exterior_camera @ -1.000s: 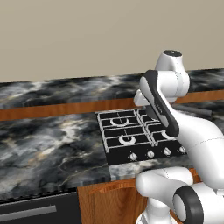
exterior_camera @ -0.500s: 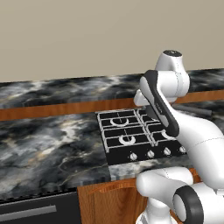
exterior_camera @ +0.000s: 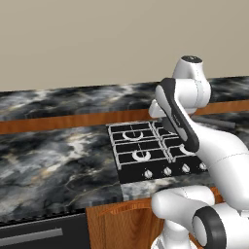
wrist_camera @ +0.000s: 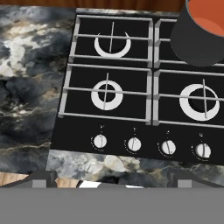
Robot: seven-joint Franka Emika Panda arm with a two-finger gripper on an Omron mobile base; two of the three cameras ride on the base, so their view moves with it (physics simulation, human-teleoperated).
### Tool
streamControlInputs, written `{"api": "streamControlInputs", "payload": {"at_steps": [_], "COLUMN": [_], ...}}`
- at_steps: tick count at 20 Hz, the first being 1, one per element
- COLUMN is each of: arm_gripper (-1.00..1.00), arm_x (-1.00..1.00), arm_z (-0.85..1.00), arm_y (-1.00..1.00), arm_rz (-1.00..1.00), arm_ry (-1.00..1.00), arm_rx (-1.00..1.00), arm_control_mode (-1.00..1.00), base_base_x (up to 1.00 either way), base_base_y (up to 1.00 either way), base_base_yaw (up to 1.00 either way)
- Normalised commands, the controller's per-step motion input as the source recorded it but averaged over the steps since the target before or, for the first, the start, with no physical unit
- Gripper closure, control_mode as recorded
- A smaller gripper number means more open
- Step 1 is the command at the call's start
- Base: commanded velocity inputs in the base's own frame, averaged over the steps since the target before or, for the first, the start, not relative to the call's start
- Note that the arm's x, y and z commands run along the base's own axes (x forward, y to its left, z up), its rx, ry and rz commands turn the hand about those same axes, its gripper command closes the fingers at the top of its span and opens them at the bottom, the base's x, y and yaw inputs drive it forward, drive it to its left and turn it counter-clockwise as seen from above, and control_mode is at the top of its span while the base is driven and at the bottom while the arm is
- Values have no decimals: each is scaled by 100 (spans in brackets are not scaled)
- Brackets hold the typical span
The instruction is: Wait until the marinara sauce is simmered to a deep red color and then turn off the stove.
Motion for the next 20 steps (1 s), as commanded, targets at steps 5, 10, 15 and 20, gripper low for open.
{"api": "streamControlInputs", "payload": {"at_steps": [5,10,15,20], "arm_gripper": [-100,-100,-100,-100], "arm_x": [0,0,-2,0], "arm_z": [0,0,-2,-21], "arm_y": [0,0,-8,-42], "arm_rz": [0,0,0,0], "arm_ry": [0,0,0,0], "arm_rx": [0,0,1,1], "arm_control_mode": [-100,-100,-100,-100], "base_base_x": [0,0,0,0], "base_base_y": [0,0,0,0], "base_base_yaw": [0,0,0,0]}}
